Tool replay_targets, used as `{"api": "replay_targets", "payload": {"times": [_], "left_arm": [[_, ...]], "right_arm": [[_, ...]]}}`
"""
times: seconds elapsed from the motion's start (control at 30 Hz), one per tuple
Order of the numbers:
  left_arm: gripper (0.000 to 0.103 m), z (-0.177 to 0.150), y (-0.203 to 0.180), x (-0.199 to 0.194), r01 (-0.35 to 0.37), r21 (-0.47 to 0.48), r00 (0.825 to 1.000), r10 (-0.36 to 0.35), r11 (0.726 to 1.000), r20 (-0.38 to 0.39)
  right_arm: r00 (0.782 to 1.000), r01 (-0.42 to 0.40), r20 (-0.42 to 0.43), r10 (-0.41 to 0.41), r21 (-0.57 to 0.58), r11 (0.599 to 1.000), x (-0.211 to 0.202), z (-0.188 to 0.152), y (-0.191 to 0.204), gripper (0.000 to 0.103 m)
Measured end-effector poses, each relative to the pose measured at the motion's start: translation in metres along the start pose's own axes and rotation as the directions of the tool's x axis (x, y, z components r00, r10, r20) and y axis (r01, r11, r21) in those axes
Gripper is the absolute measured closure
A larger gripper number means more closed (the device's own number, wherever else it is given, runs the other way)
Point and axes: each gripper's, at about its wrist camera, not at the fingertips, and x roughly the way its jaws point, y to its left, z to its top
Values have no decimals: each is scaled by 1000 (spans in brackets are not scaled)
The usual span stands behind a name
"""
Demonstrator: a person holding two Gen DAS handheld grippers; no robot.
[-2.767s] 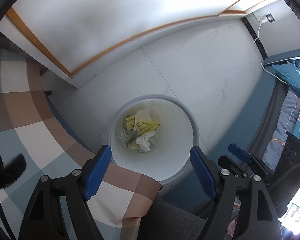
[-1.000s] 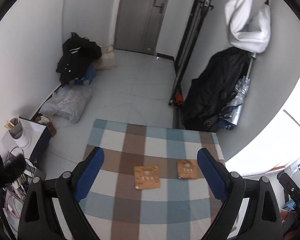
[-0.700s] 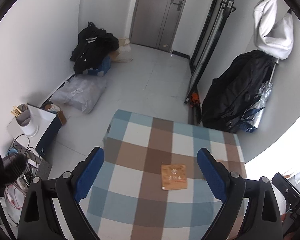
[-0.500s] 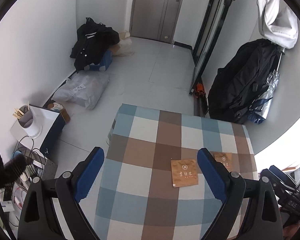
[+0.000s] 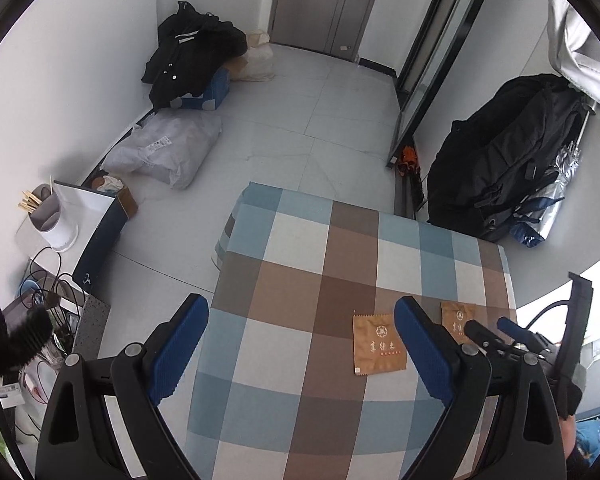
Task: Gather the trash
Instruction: 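Move both tools back over the table, then lower the right gripper onto the larger brown paper packet and grasp it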
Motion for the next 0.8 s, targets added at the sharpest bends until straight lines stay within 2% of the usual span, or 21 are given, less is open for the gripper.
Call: {"api": "replay_targets", "payload": {"times": [0.07, 0.13, 0.3, 0.5, 0.57, 0.73, 0.8], "left_arm": [[11, 1, 1, 3, -3, -2, 1000, 3, 1000, -5], [11, 1, 3, 7, -22, -8, 1000, 22, 1000, -13], [11, 5, 10, 18, -12, -52, 998, 9, 999, -58], [11, 7, 14, 22, -7, -88, 997, 1, 996, -75], [11, 7, 14, 23, -11, -91, 997, 4, 996, -79], [11, 7, 18, 28, -17, -108, 996, 7, 994, -92], [11, 7, 20, 31, -8, -127, 994, -5, 992, -109]], "right_arm": [[998, 53, -24, -54, -18, 998, 11, 1, 2, 7], [997, 63, -42, -64, -27, 998, 17, 1, 4, 7], [993, 97, -58, -101, -77, 992, 28, 0, 11, 7], [985, 158, -47, -167, -154, 975, 34, -5, 23, 8], [983, 169, -37, -179, -192, 967, 34, -6, 28, 11], [990, 131, -21, -141, -243, 961, 31, -10, 35, 37], [991, 126, -18, -135, -263, 957, 30, -12, 37, 42]]}}
